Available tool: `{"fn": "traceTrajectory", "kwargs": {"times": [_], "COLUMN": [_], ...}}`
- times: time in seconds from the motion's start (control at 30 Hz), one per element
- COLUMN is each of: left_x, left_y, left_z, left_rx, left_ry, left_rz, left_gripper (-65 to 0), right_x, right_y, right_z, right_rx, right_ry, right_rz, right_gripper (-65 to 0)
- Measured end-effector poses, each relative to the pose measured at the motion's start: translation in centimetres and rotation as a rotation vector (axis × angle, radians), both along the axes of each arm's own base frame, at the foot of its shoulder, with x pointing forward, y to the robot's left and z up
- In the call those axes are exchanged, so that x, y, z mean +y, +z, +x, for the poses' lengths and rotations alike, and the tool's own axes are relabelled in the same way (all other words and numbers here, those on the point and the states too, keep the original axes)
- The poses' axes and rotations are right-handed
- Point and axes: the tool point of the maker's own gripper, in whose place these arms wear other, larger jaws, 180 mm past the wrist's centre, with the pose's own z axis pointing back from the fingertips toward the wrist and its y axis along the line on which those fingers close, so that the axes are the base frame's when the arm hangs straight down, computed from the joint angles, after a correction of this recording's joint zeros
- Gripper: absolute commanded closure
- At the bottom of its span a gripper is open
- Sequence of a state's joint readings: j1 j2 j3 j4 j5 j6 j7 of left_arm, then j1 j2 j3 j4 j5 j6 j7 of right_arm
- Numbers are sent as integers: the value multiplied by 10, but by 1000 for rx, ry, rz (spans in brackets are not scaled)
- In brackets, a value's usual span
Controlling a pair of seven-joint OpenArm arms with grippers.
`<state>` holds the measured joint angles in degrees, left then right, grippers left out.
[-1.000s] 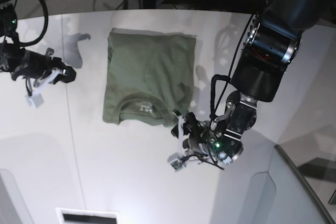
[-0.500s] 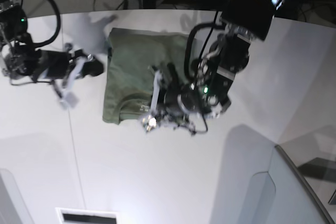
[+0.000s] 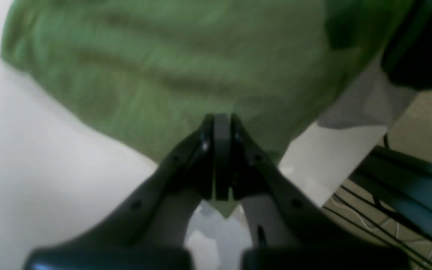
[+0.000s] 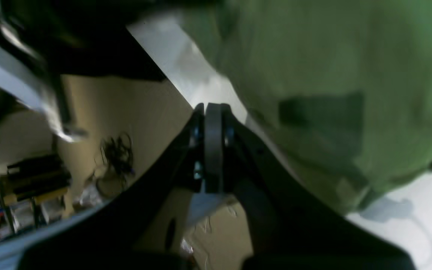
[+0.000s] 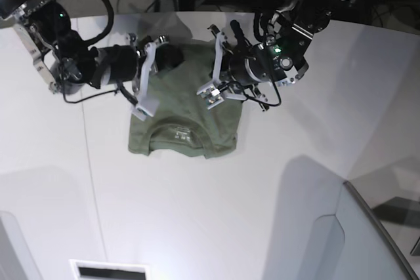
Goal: Layout the t-shirt on the table in an organized manner, then fold the t-shirt properly
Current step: 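Press the folded shirt's edge flat with both grippers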
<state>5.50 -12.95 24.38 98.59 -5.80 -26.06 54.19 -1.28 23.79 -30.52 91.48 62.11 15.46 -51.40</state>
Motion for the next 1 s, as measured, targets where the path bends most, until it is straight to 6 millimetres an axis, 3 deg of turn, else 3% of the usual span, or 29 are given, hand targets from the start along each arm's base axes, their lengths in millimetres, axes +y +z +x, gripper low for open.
{"fn": "traceTrajectory", "kwargs": {"times": [0.17,0.27,0.4,0.5,0.6,0.73,0.83,0.9,1.0], "left_x": [2,4,11,16,17,17,14,8,31], "left_y": [-1,-11,-34,-48,-50,-51,-36,-8,34], "left_z": [0,-4,-13,-21,-24,-25,-20,-4,19], "left_rx": [0,27,78,122,131,133,90,15,-121], "left_ry": [7,13,32,44,45,45,33,64,170], "left_rz": [5,9,14,29,30,30,18,-45,-83], "left_gripper": [0,0,0,0,0,0,0,0,0], "right_x": [-9,-23,-37,-46,-60,-58,-53,-43,-35], "right_y": [-6,-37,-67,-76,-82,-81,-74,-57,-26], "right_z": [12,19,7,1,0,0,3,7,11], "right_rx": [9,65,109,116,131,130,102,51,-40], "right_ry": [-25,-107,-131,-114,-127,-128,-110,-80,-38], "right_rz": [-17,-65,-60,-38,-66,-63,-64,-33,18], "right_gripper": [0,0,0,0,0,0,0,0,0]}}
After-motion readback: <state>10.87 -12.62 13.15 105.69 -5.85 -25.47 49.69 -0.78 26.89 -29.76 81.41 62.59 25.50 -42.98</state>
